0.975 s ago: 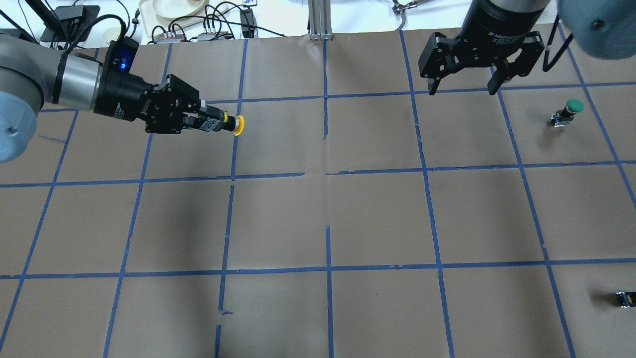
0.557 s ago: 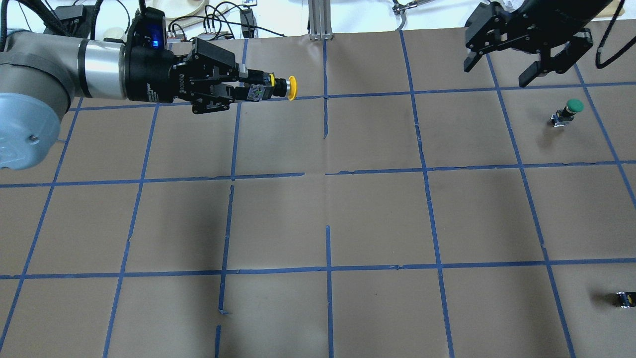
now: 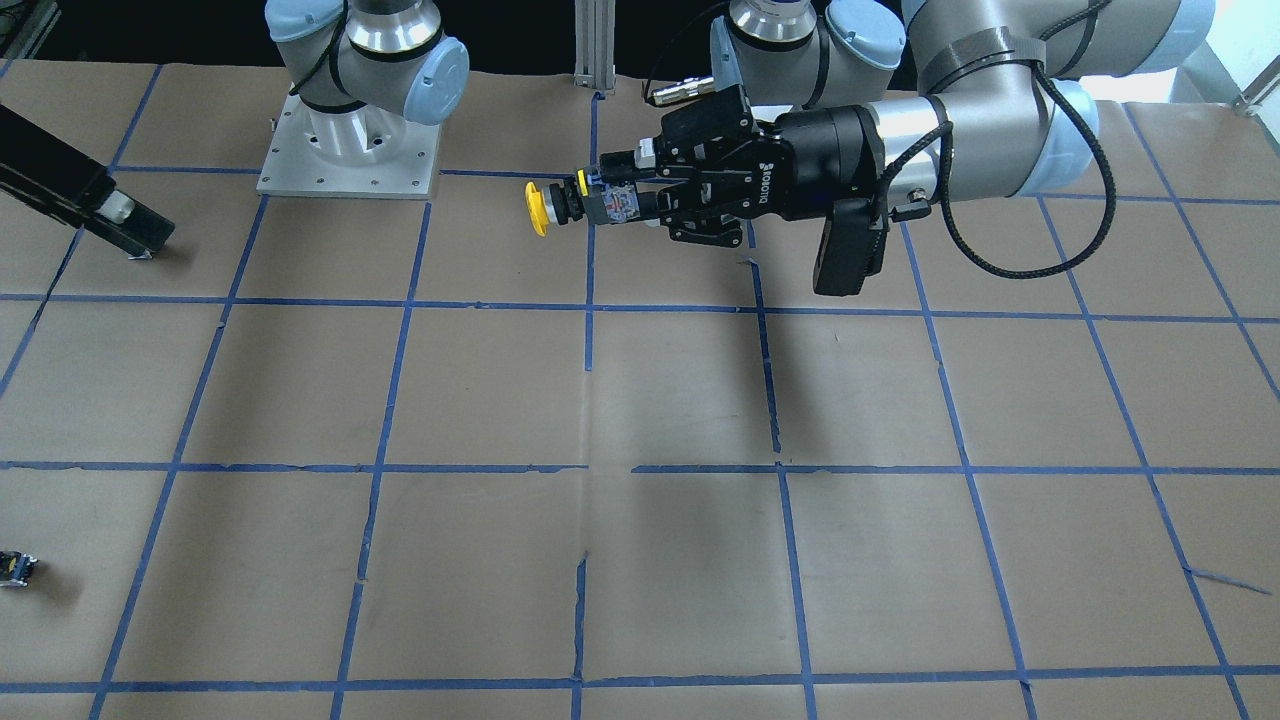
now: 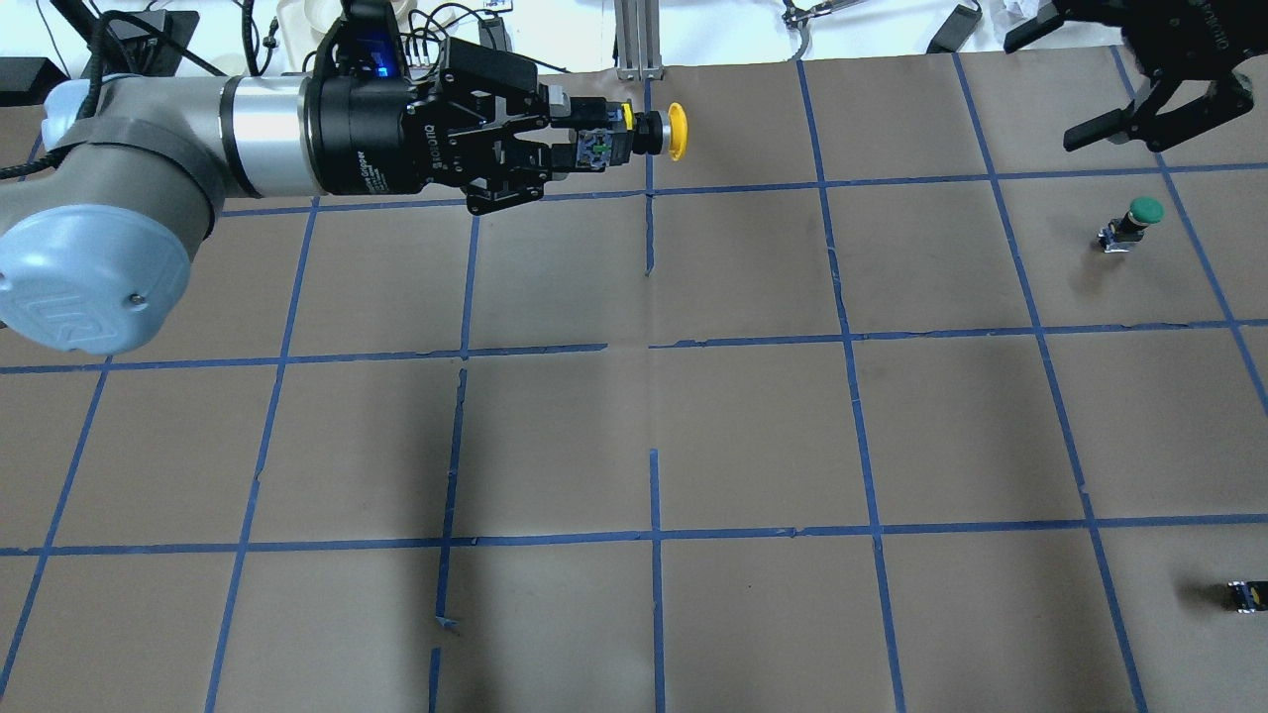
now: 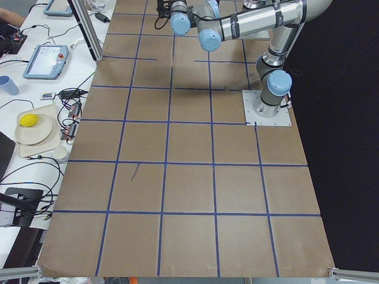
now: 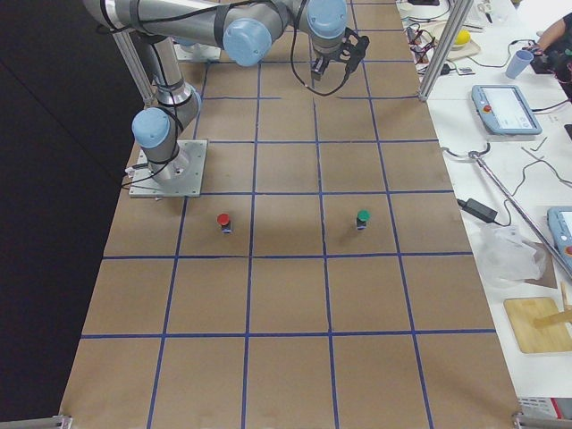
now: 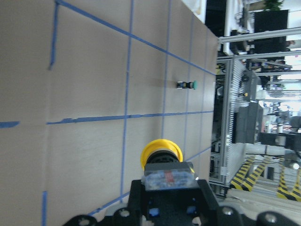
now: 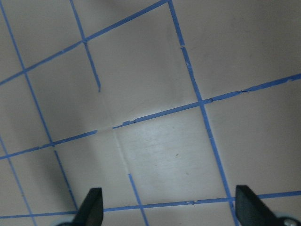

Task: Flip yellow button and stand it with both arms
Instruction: 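Carry the yellow button up toward the table center with the left gripper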

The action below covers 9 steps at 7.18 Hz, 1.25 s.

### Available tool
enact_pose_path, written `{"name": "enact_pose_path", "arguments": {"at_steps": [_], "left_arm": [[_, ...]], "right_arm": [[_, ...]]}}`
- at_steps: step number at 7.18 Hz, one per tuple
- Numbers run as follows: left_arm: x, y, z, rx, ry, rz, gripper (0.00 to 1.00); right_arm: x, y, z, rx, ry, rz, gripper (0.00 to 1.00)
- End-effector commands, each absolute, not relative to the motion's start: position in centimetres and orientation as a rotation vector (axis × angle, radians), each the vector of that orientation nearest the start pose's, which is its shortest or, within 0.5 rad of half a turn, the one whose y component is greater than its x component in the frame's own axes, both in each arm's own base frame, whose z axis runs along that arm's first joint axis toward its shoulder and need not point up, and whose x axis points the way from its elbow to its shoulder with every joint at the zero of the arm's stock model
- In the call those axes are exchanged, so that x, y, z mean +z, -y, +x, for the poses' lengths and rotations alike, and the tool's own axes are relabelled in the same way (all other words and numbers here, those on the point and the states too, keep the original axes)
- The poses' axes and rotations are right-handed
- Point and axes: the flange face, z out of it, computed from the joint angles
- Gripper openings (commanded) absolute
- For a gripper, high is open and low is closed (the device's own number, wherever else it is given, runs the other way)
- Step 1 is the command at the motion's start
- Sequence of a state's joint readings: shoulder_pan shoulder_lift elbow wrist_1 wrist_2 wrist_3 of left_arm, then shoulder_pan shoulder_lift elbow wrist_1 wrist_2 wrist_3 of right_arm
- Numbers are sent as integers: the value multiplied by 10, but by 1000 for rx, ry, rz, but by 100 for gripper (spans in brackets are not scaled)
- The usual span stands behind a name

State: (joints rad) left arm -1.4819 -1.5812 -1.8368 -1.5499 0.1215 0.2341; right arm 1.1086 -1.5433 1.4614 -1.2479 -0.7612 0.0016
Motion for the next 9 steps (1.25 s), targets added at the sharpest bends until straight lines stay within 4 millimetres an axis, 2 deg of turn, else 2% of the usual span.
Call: {"name": "enact_pose_path", "arguments": {"at_steps": [1, 2, 3, 5, 7, 9], "left_arm": [[446, 491, -200, 14, 1633, 68, 21], [447, 488, -207, 1, 1629, 59, 21], [453, 483, -220, -5, 1578, 43, 21], [451, 479, -226, -18, 1570, 42, 21], [453, 479, -226, -15, 1566, 41, 21], [453, 479, -226, -11, 1567, 37, 21]], "right_arm": [[527, 525, -20, 59, -1886, 692, 100], [528, 508, 2, 68, -1861, 670, 100], [529, 495, 39, 85, -1824, 618, 100], [509, 494, 81, 80, -1787, 517, 100], [488, 490, 97, 96, -1798, 466, 100], [482, 484, 116, 133, -1806, 440, 99]]}}
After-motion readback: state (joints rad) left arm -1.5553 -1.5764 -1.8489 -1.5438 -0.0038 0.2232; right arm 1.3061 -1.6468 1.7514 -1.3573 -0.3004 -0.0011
